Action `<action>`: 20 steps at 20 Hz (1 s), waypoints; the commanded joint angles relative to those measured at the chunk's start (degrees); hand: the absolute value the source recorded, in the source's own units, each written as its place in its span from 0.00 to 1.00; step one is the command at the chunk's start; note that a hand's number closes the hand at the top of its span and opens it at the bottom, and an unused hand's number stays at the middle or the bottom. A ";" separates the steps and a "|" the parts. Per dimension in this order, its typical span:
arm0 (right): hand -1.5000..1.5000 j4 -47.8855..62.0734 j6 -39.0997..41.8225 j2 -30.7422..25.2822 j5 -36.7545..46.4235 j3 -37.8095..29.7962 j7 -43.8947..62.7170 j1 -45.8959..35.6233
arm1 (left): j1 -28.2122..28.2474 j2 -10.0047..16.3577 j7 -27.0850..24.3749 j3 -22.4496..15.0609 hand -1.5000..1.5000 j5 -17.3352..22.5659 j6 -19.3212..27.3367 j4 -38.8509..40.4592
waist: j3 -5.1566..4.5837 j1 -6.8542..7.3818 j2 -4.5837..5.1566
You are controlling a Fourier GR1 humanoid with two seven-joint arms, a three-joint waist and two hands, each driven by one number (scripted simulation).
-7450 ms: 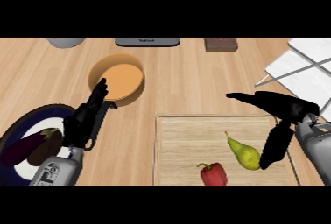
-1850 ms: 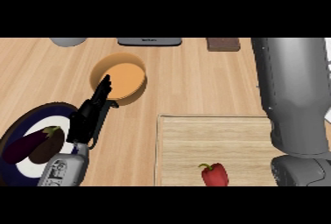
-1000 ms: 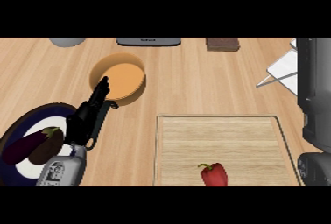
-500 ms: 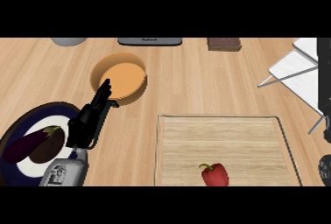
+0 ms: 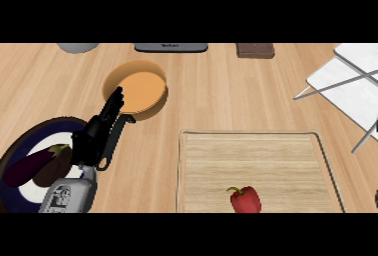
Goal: Pick the pear from the tray and place it in the tiered shelf
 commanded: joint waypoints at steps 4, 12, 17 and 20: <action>1.00 4.41 -10.61 -2.08 -4.99 -0.05 -1.05 3.65 | 1.21 -2.16 0.83 -1.83 0.50 -1.73 1.98 -1.76 | -0.01 0.09 -0.06; 0.00 -2.96 3.00 -0.34 9.27 -2.91 16.49 7.53 | 2.45 -2.34 -3.90 -1.76 0.50 -1.98 2.01 0.56 | -0.06 -0.29 -0.16; 0.00 -11.77 2.22 2.68 5.72 -3.01 13.73 7.23 | 1.39 0.37 -0.17 0.55 0.50 0.56 -0.81 -1.56 | -0.05 -0.42 -0.36; 0.00 -15.73 0.48 3.91 1.32 -3.55 9.93 8.78 | -1.22 -1.15 -2.20 1.50 0.50 -0.18 1.33 4.13 | -0.06 -1.16 -0.27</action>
